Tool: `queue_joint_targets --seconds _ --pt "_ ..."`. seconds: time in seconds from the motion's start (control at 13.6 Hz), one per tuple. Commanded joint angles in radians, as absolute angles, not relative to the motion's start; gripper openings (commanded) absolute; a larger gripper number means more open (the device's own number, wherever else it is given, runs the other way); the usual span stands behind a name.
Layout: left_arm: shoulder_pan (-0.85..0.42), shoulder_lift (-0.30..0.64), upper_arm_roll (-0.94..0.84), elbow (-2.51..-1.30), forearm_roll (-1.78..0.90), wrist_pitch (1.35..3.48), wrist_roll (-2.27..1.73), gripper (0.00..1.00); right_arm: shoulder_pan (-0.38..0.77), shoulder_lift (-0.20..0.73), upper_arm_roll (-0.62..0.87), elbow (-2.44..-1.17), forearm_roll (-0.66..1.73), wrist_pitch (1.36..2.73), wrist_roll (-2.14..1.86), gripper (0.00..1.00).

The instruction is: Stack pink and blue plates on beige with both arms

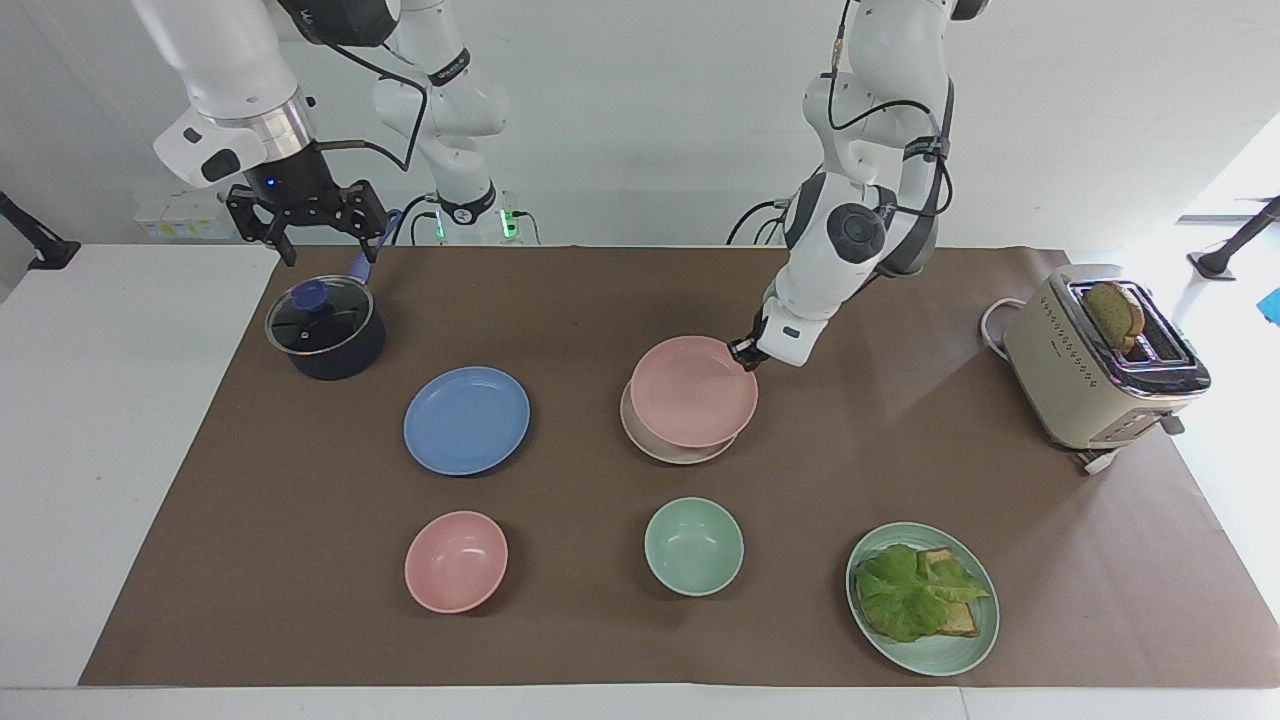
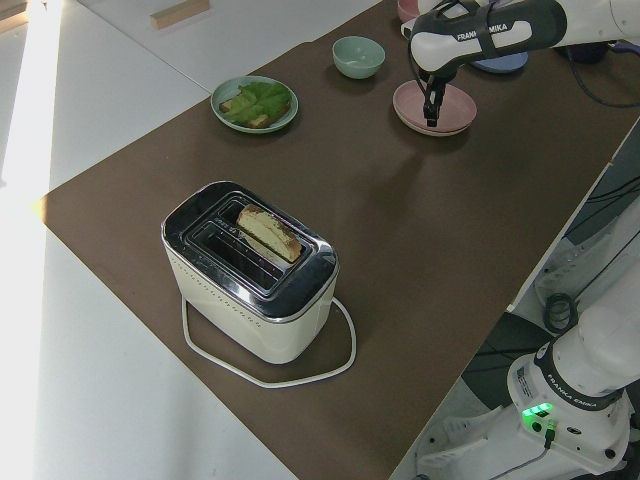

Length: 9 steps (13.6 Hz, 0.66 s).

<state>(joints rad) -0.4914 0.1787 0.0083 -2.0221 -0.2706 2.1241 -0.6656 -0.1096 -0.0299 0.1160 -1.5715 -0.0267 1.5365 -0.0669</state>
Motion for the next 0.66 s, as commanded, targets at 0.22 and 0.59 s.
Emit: queue_joint_targets --seconds 0.22,0.59 --pt "-0.418 0.158 0.031 -2.010 -0.240 2.086 -0.626 1.00 -0.115 -0.031 0.117 -1.569 -0.026 1.540 -0.057 1.00" --pt "-0.221 0.147 0.031 -1.766 -0.033 1.847 -0.348 1.00 -0.115 -0.032 0.117 -1.569 -0.026 1.540 -0.057 1.00"
